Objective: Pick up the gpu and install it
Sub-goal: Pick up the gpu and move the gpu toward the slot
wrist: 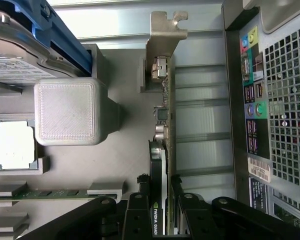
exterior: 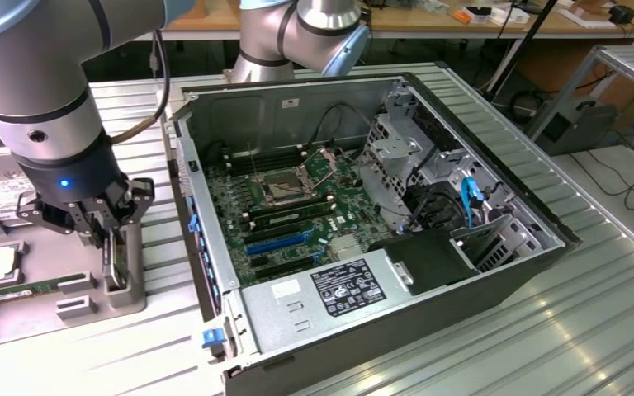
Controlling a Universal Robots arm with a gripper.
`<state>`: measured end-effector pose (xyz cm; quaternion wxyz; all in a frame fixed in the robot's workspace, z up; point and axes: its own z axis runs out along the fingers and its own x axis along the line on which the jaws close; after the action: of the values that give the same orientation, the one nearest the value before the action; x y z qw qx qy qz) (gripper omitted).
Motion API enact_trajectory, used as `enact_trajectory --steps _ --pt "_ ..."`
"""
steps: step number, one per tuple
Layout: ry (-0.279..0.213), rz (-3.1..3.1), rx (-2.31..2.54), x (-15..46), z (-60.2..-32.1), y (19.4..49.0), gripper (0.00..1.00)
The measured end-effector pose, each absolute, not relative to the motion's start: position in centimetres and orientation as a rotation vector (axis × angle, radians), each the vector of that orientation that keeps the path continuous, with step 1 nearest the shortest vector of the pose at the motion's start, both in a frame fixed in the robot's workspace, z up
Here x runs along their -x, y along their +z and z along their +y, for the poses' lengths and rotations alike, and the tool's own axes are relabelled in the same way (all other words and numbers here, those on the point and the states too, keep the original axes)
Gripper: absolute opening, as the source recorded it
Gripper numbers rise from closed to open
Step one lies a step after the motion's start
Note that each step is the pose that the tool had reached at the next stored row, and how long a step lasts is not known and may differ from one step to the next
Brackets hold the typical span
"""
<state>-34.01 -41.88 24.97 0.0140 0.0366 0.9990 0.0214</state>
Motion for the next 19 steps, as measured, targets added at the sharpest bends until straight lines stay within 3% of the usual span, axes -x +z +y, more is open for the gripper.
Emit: enact_trajectory --steps 19 --pt "0.062 3.111 -0.114 34.0 -41.9 29.2 0.27"
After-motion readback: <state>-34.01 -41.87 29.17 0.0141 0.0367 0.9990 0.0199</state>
